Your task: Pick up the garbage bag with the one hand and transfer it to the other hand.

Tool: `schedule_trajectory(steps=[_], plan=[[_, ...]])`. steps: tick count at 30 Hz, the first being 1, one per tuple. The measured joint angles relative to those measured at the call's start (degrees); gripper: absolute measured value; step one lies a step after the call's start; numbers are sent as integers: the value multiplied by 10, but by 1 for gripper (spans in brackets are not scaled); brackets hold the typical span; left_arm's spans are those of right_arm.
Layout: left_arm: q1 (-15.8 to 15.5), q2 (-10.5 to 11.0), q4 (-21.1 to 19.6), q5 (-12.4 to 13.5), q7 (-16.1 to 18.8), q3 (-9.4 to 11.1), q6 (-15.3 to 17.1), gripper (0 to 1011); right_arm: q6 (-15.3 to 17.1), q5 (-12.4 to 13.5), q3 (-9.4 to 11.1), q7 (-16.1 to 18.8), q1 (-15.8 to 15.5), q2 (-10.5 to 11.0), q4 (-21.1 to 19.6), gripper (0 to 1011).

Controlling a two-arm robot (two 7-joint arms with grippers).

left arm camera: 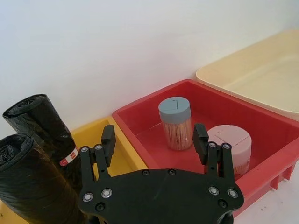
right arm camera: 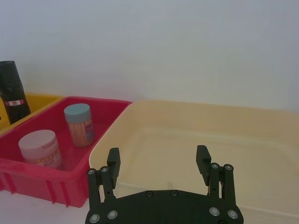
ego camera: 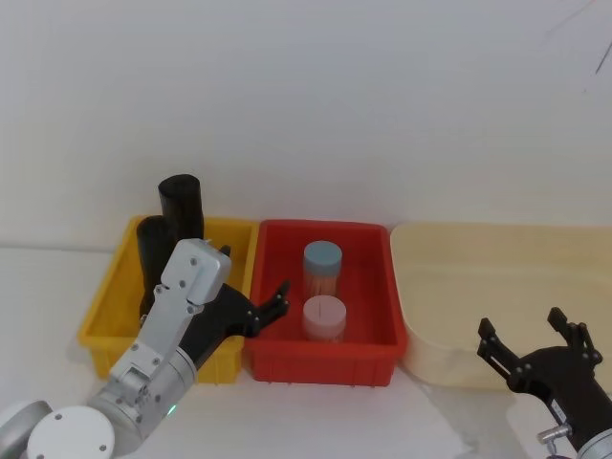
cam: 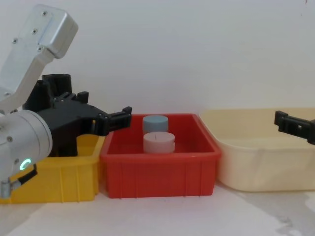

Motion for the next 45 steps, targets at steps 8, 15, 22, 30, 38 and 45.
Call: schedule_trajectory(steps=[8, 15, 22, 30, 38, 45], plan=[[0, 0, 0, 0, 0, 0, 0, 1001, 0, 0, 0, 0, 0, 0, 0, 1001], [0, 0, 0, 0, 0, 0, 0, 1002, 0, 0, 0, 0, 0, 0, 0, 1001], [0, 0, 0, 0, 0, 0, 0, 1002, 0, 0, 0, 0, 0, 0, 0, 1001], [0, 0, 0, 0, 0, 0, 0, 1002, 0, 0, 0, 0, 0, 0, 0, 1001], [0, 0, 0, 0, 0, 0, 0, 1002, 1, 0, 1, 1, 0, 1, 0, 1001], [0, 0, 0, 0, 0, 0, 0, 1001, 8, 6, 3, 23, 0, 12, -6, 1001]])
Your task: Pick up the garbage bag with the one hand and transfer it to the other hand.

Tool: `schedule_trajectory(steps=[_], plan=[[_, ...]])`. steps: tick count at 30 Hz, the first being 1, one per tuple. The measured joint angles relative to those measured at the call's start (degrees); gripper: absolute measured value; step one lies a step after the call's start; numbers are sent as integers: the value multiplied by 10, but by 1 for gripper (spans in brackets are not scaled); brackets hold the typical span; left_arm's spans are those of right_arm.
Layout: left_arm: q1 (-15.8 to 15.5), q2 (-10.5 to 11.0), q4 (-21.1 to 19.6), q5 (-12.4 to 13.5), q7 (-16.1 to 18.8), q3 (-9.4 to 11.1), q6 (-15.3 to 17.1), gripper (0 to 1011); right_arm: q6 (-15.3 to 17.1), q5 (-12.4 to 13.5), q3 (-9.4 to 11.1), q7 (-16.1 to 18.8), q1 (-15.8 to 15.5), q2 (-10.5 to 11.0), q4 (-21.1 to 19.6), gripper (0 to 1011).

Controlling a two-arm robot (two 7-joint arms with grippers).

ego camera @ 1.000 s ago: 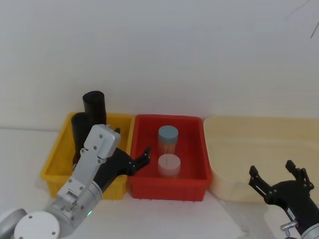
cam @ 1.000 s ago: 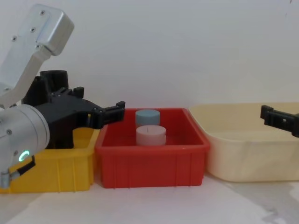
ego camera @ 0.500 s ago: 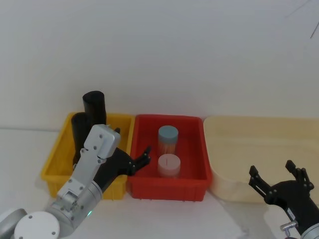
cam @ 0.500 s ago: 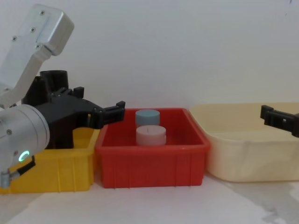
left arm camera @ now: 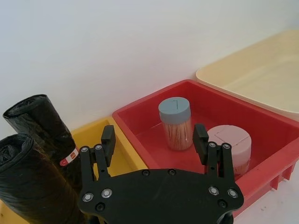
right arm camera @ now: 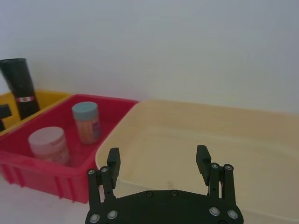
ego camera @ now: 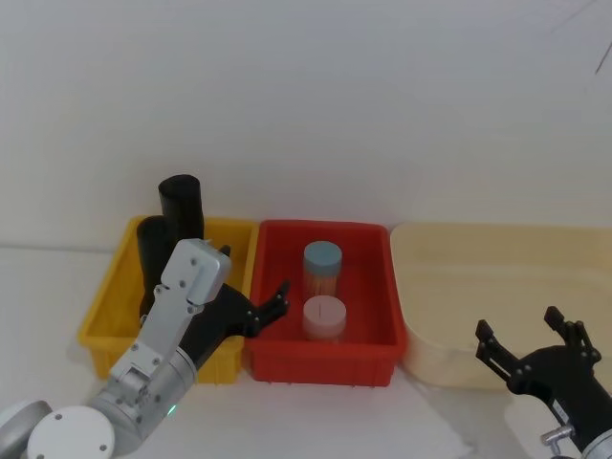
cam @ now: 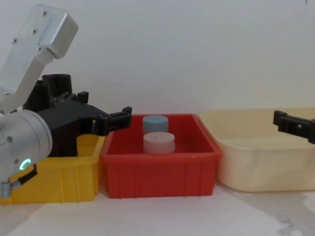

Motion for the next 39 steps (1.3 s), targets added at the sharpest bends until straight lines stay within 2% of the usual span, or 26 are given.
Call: schedule_trajectory(steps=[11, 21, 23, 32, 39], plan=[[0, 0, 0, 0, 0, 0, 0, 1002, 19, 8, -11, 53, 22, 20, -9, 1001], [0, 0, 0, 0, 0, 0, 0, 1002, 53, 0, -48, 102, 76, 27, -3, 1001], [0, 0, 0, 0, 0, 0, 0, 1002, 66, -7, -63, 112, 96, 25, 6, 1001], [0, 0, 0, 0, 0, 0, 0, 1002, 105, -30, -104, 136, 157, 7, 43, 1001], [0, 0, 0, 0, 0, 0, 0, 1002, 123, -45, -128, 147, 192, -9, 75, 1001]])
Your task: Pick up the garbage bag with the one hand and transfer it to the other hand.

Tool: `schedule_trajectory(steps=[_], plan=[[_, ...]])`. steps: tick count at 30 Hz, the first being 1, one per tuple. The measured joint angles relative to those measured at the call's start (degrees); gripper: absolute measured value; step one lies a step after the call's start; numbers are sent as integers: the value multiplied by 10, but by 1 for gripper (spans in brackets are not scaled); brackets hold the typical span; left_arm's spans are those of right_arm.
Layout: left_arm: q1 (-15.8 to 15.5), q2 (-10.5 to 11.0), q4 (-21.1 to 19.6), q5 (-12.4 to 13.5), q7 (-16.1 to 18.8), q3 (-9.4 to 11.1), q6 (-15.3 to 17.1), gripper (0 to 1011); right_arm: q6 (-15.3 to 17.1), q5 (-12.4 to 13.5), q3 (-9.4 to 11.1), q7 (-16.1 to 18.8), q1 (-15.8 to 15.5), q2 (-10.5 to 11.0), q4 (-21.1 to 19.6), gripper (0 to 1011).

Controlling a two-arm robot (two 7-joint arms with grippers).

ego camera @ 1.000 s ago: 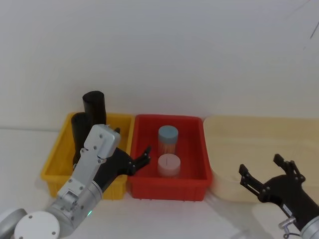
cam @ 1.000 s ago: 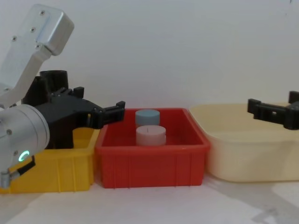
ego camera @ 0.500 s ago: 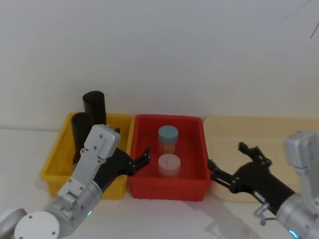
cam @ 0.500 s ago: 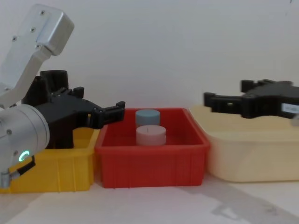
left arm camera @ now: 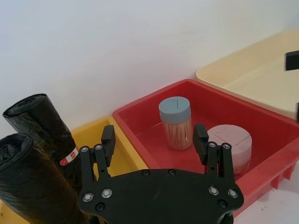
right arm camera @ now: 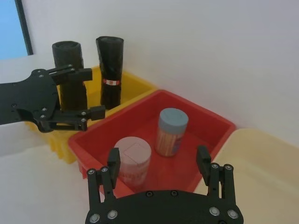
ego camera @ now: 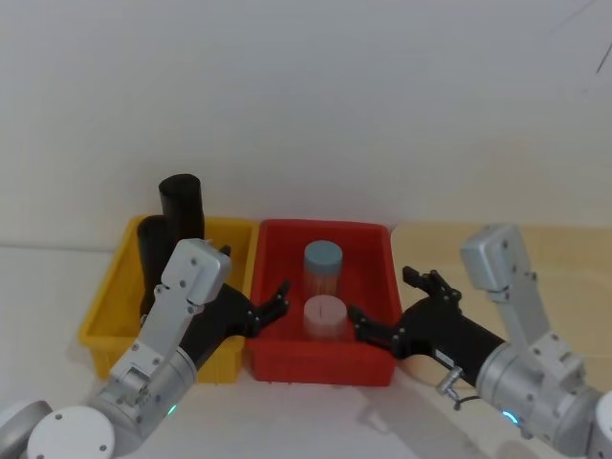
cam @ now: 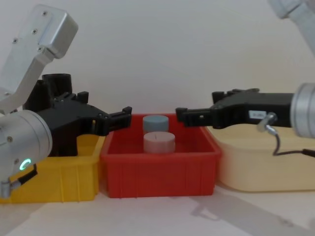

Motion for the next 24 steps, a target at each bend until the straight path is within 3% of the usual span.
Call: schedule_trajectory(steps=[24], plan=[[0, 0, 0, 0, 0, 0, 0, 1002, 30, -40, -50, 21, 60, -42, 81, 1001]])
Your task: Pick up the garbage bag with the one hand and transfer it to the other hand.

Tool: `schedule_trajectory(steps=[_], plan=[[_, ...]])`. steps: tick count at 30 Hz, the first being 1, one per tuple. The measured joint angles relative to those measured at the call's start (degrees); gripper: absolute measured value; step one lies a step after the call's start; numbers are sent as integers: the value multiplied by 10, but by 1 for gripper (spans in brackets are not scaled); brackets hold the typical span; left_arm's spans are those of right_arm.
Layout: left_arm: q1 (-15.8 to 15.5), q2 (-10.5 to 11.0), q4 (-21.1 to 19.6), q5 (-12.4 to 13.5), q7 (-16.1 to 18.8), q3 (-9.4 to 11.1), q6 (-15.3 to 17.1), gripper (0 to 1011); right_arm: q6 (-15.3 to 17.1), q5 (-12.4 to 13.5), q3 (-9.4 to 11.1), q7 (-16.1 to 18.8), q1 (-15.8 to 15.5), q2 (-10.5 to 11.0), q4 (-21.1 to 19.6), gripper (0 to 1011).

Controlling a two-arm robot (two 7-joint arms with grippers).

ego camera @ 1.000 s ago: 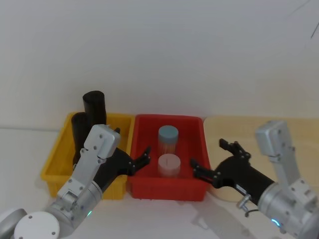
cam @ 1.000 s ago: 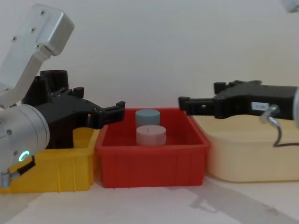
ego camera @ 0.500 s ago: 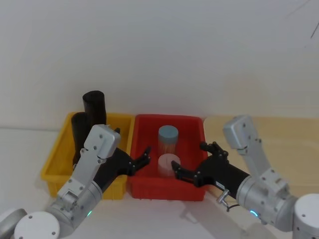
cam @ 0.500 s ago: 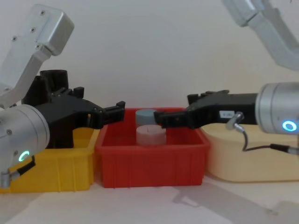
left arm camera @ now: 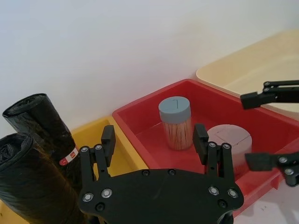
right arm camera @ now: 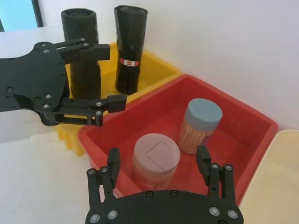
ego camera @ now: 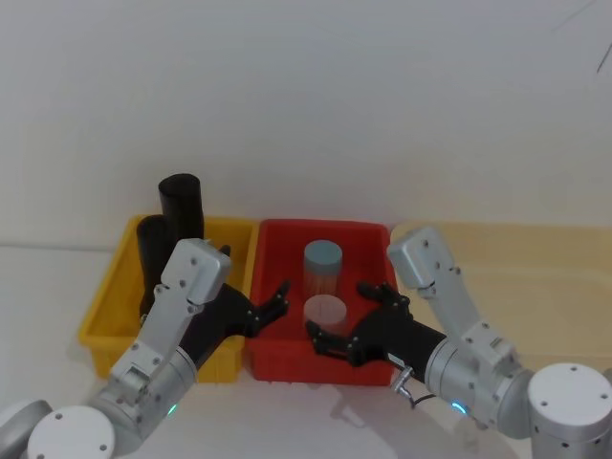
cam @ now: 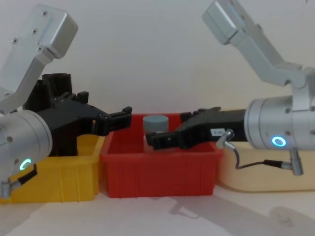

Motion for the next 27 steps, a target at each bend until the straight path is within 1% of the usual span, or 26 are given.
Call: schedule_trajectory(steps=[9, 23, 27], plan=[[0, 0, 0, 0, 0, 0, 0, 1002, 4, -7, -6, 3, 15, -17, 29, 1001], [0, 0, 0, 0, 0, 0, 0, 1001, 4, -10, -3, 3, 36, -41, 74, 1001], [0, 0, 0, 0, 0, 0, 0, 1002, 3, -10, -2, 3, 39, -44, 81, 945]])
